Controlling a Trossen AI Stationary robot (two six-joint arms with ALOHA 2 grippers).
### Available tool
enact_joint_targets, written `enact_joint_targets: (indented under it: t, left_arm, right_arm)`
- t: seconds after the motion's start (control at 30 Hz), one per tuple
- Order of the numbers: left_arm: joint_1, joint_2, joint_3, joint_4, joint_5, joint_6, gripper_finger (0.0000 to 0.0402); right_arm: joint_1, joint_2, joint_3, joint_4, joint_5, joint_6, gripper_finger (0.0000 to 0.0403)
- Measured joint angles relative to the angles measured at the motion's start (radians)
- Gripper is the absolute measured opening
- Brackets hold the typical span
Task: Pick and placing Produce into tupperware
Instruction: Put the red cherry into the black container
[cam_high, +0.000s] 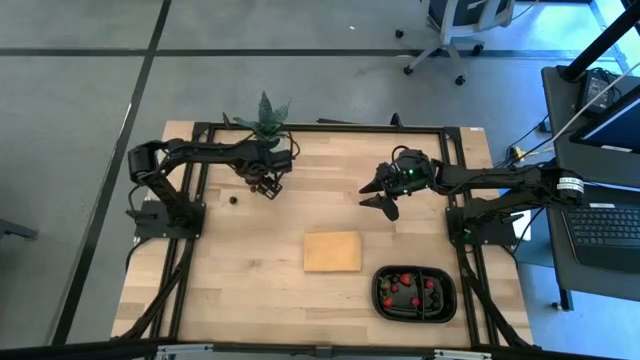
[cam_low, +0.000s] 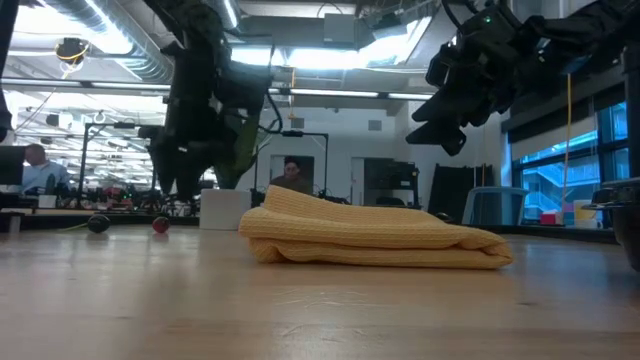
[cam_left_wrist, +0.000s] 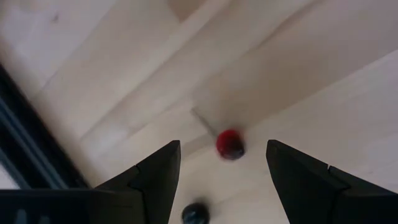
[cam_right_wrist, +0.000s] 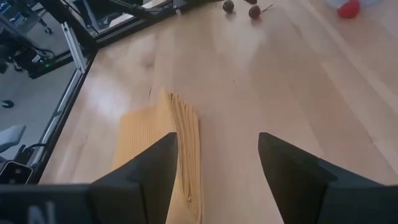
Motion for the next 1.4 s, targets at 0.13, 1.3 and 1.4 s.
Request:
enact_joint_targets:
  t: [0.13,1.3,1.4]
  left_arm:
    - [0.016,0.02,-0.026,0.021,0.003,-0.001,0.0231]
    - [0.043,0.023,-0.158,0.192,0.123,0.007,0.0153]
    - [0.043,0.023,-0.158,0.192,0.123,0.007,0.0133]
  right_arm:
    - [0.0,0.0,0.0,-0.021,0.0,0.0,0.0225]
    - [0.0,0.0,0.0,-0.023,0.002,0.0,0.0225]
    - [0.0,0.0,0.0,-0.023,0.002,0.0,0.0225]
